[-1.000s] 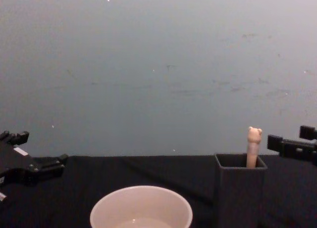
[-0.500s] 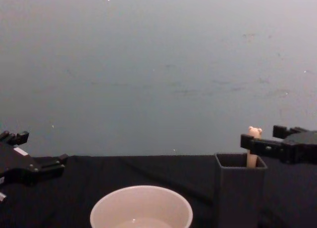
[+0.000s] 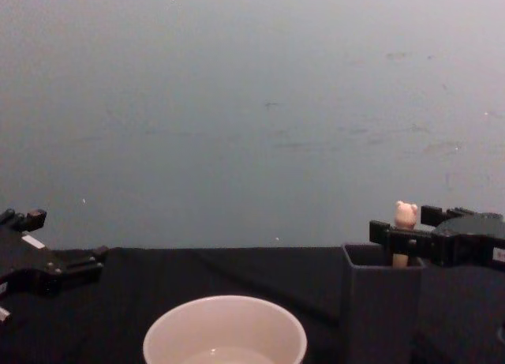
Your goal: Pick up the stirring spoon with one hand, stir inside the cup, then place it back in its original position.
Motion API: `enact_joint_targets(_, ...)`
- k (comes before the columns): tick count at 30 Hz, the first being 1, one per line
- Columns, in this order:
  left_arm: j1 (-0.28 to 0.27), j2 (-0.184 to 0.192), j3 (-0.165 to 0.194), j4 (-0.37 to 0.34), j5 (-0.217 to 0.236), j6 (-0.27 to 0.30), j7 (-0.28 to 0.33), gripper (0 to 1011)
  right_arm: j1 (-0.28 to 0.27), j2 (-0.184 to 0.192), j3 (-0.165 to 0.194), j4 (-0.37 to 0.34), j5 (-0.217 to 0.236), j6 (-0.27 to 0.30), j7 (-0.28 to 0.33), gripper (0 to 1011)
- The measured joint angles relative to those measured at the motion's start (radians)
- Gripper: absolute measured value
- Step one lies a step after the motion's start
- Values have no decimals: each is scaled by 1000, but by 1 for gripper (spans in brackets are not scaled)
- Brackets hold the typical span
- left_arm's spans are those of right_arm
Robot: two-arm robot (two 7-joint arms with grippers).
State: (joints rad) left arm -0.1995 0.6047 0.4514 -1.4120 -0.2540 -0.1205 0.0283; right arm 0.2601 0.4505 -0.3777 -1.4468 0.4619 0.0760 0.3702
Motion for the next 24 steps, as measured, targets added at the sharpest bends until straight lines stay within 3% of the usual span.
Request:
enact_joint_targets(7, 0, 0, 0, 0, 0, 0, 0, 1001, 0, 1, 0, -1, 1, -1, 0, 1002)
enact_joint_targets(11, 0, 0, 0, 0, 0, 0, 0, 1001, -1, 2, 0, -1, 2, -2, -1, 952)
enact_joint_targets(24, 0, 0, 0, 0, 0, 0, 0, 1001, -2, 3, 0, -2, 5, -4, -1, 565)
